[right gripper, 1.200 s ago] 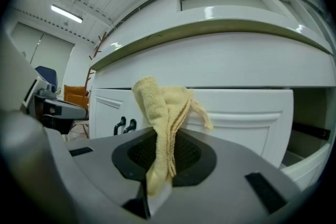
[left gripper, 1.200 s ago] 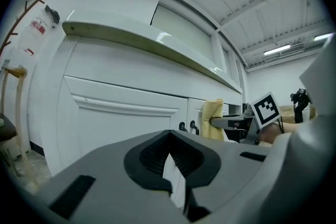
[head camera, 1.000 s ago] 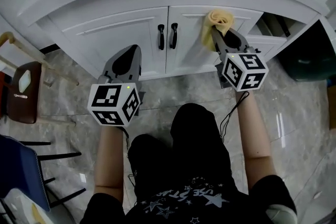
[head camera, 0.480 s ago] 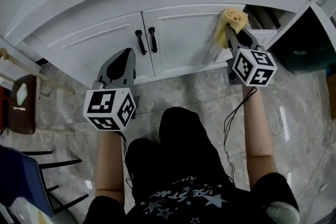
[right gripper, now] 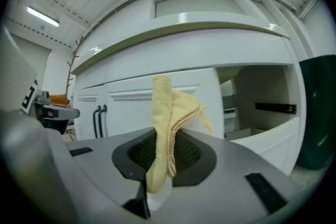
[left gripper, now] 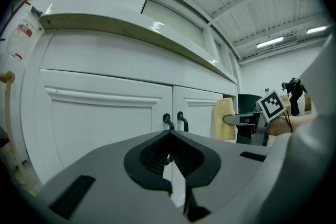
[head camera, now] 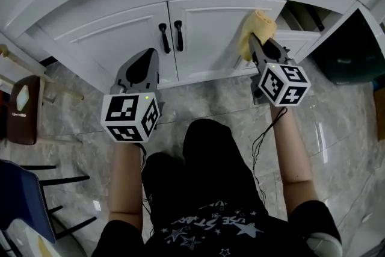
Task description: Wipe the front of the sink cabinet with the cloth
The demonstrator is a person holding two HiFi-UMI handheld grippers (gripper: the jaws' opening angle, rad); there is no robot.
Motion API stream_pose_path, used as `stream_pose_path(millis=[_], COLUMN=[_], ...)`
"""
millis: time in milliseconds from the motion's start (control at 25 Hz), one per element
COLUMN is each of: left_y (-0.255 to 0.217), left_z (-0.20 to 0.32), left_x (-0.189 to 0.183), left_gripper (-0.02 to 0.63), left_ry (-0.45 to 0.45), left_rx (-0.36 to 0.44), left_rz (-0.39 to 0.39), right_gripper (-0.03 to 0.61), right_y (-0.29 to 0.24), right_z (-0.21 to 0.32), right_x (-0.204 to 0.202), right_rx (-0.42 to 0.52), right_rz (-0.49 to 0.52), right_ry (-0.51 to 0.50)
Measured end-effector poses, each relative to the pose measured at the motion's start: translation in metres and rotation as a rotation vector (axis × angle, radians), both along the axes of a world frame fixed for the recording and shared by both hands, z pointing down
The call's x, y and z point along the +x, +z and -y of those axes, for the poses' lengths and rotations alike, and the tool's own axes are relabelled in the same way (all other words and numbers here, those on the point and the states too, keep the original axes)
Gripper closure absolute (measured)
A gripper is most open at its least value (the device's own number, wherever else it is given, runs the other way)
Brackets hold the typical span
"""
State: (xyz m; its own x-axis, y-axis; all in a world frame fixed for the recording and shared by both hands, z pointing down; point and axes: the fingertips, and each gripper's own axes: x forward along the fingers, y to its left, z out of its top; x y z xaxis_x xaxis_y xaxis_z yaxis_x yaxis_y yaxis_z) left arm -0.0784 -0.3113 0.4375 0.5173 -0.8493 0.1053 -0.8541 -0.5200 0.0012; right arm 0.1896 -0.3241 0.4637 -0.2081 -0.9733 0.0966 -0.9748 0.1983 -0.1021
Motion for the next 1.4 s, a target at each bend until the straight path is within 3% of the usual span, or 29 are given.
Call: stream_pose_path(millis=[240,480,720,1400], left_y=[0.021,0.032,0.032,0.045], left_z=[-0.006,-0.01,-0.015,-0.019], left_x=[-0.027,-0.039,-0.02,0.062], left_gripper=[0.598,0.598,0.598,0.598], left_ry=[-0.034,-0.044,-0.012,0.104], left_rx=[-0.026,-0.053,-0.048,-0.06], left_rz=[0.033,0.027,0.036,0.041], right_gripper=[0.514,0.514,0.514,0.514], right_y=[0.021,0.034,0.04,0.067], right_z=[0.006,0.02,0.021,0.01], right_x=[-0.123,-0.153,-0.12,0.053], right_rx=[-0.006,-0.037,-0.037,-0.107], right_rz=[-0.048,-0.051,-0.081,-0.093], right_ry=[-0.249,-0.275,-0.207,0.106])
